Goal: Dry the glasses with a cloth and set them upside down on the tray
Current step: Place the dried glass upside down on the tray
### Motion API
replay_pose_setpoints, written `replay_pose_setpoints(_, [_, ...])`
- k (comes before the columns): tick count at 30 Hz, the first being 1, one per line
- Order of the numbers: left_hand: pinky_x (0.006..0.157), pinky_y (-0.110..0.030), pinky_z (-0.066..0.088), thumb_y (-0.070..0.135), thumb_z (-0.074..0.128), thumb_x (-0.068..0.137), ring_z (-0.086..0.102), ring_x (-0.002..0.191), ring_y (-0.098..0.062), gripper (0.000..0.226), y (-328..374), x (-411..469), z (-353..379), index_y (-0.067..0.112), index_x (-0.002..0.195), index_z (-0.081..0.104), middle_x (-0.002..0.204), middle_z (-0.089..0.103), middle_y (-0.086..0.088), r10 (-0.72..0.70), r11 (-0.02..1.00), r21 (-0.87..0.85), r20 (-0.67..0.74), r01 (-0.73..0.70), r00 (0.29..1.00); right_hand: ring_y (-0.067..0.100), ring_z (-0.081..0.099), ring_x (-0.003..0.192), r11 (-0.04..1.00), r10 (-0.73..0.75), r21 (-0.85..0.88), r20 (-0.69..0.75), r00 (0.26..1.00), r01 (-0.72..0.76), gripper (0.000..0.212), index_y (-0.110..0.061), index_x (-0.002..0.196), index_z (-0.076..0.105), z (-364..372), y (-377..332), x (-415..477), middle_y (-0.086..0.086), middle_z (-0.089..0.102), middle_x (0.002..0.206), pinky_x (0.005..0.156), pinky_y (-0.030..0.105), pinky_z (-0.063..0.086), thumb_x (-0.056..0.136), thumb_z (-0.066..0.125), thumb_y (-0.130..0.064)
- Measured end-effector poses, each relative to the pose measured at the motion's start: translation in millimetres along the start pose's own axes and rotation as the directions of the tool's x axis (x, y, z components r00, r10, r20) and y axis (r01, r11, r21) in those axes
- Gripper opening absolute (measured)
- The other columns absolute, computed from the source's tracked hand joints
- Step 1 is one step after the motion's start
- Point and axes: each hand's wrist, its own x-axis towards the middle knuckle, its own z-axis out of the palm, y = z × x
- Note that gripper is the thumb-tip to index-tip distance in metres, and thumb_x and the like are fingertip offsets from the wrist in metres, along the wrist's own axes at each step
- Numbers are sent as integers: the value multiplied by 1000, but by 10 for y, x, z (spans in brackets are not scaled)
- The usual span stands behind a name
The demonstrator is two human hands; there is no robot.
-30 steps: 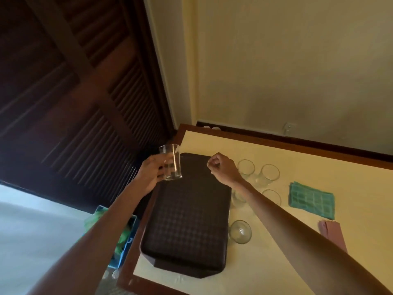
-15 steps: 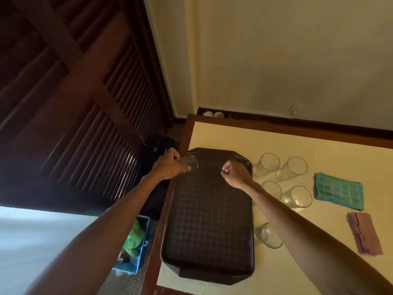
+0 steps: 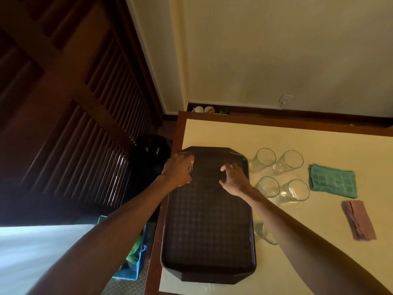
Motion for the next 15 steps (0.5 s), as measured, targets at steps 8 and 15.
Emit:
replay_pose_setpoints(8, [105, -47, 48, 37, 95, 68, 42, 137, -34, 96, -53, -90, 52, 21, 146, 42, 148, 48, -10, -29, 981, -191, 86, 45, 996, 29, 41, 134, 999, -22, -32, 14, 1000, 22, 50, -14, 138, 48, 98, -38, -57, 10, 40, 143, 108, 37, 41, 93, 68, -24])
replay_pose_setpoints(15, [83, -41, 57, 32, 80, 88, 67, 103, -31, 50, -510, -480, 252, 10, 122, 50, 114, 62, -12, -382, 851, -318, 170, 418, 908, 34, 32, 142, 988, -36, -147, 30, 999, 40, 69, -18, 147, 38, 235, -22, -130, 13, 26, 156, 111, 46, 41, 89, 72, -32])
